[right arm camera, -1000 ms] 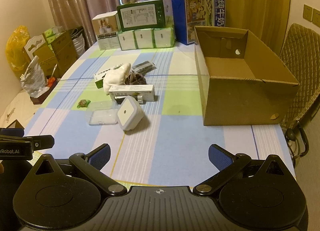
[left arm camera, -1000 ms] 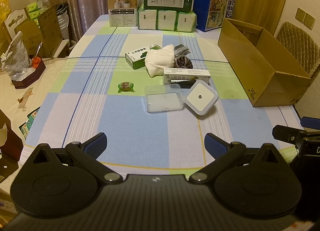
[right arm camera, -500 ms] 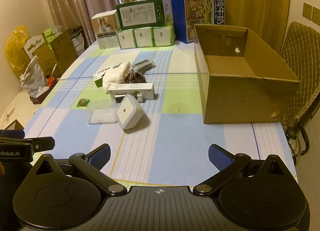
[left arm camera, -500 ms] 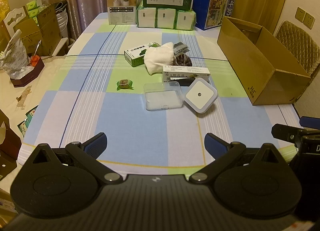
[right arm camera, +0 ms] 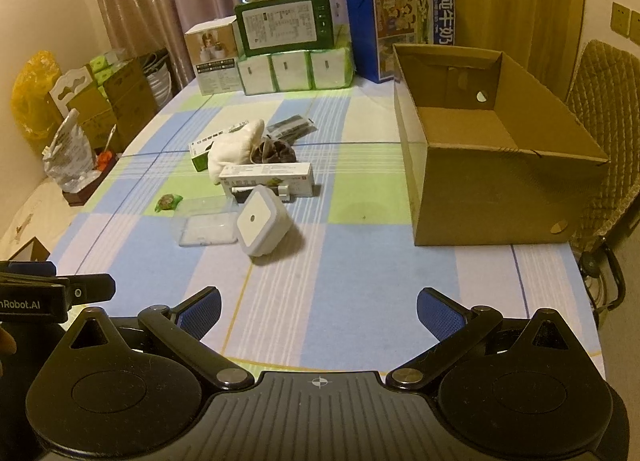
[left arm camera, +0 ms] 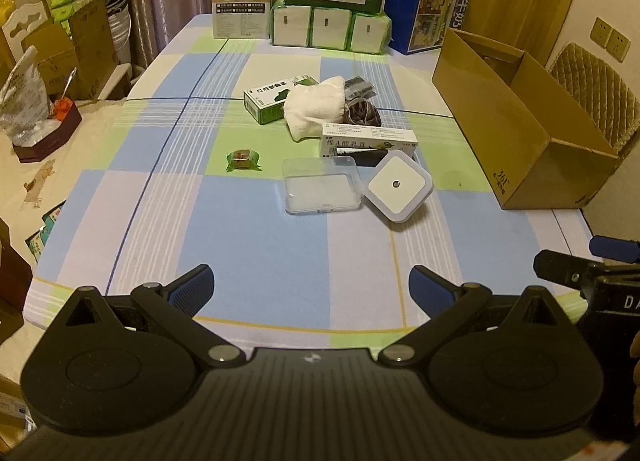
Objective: Organize objects
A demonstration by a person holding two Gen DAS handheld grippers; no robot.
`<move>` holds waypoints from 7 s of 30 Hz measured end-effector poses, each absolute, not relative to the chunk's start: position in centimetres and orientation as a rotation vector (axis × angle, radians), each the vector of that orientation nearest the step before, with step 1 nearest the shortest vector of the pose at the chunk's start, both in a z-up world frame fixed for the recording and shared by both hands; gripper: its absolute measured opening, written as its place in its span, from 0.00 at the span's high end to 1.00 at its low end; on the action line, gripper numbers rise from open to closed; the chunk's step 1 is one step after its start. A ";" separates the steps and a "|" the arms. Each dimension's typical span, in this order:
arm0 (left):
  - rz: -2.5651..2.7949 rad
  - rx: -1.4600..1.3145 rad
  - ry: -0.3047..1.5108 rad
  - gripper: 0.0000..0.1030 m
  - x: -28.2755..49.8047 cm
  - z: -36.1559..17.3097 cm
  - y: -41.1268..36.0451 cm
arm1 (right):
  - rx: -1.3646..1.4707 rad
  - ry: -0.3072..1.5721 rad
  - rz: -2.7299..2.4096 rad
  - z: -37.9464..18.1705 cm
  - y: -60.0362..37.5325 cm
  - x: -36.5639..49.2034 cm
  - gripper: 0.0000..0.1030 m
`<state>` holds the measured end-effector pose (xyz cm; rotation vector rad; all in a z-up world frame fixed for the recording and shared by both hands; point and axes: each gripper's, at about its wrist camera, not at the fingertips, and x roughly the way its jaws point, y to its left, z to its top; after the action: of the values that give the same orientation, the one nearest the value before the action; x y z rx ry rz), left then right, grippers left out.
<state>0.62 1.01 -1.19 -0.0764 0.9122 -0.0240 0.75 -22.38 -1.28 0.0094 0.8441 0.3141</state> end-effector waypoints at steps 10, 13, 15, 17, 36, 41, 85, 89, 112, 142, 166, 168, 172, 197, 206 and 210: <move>-0.055 -0.048 0.890 0.01 2.8 -1.2 2.4 | -0.075 0.811 0.365 -1.6 -20.7 2.1 0.02; -0.083 -0.021 0.890 0.01 3.9 -1.4 2.9 | -0.118 0.788 0.399 -1.9 -19.5 2.5 0.02; -0.098 -0.006 0.896 0.01 4.7 -1.6 3.2 | -0.149 0.779 0.429 -2.1 -18.7 3.0 0.02; -0.112 0.015 0.898 0.01 5.5 -1.7 3.6 | -0.190 0.765 0.455 -2.5 -17.8 3.4 0.02; -0.378 0.324 0.881 0.02 13.5 -6.5 4.8 | -0.514 0.732 0.550 -10.3 -10.5 9.7 0.12; -0.438 0.368 0.881 0.02 14.8 -7.8 4.4 | -0.617 0.721 0.555 -12.2 -9.3 10.9 0.18; -0.401 0.341 1.009 0.47 18.3 -11.4 -1.4 | -0.250 0.839 0.342 -11.3 -17.5 15.4 0.31; -0.401 0.336 1.009 0.47 18.3 -11.4 -1.2 | -0.358 0.802 0.366 -11.6 -16.7 15.0 0.30; -0.328 0.268 0.952 0.49 16.0 -7.3 -1.2 | -0.258 0.808 0.349 -8.5 -18.0 12.3 0.40; -0.490 0.226 0.772 0.49 15.4 5.5 -20.8 | 0.086 0.672 0.136 8.2 -39.1 12.9 0.40; -0.483 0.231 0.799 0.34 22.2 1.2 -24.0 | 0.188 0.769 0.112 2.9 -43.3 19.8 0.40; -0.478 0.215 0.799 0.34 21.9 1.4 -23.1 | 0.188 0.770 0.116 2.8 -43.0 20.0 0.40; -0.464 0.191 0.797 0.33 21.4 1.8 -21.6 | 0.196 0.761 0.129 3.0 -42.4 20.4 0.40; -0.338 0.074 0.785 0.14 12.5 3.6 -11.9 | 0.276 0.673 0.160 7.1 -39.0 9.9 0.07; -0.286 0.045 0.768 0.06 8.2 4.7 -8.0 | 0.254 0.672 0.193 8.0 -35.6 5.3 0.02; -0.255 0.046 0.757 0.01 6.3 5.0 -5.9 | 0.241 0.685 0.223 7.7 -33.8 3.6 0.02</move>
<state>6.27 -5.94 4.96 0.0458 0.7572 -0.2547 3.60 -33.80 7.66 0.2415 0.6855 0.2233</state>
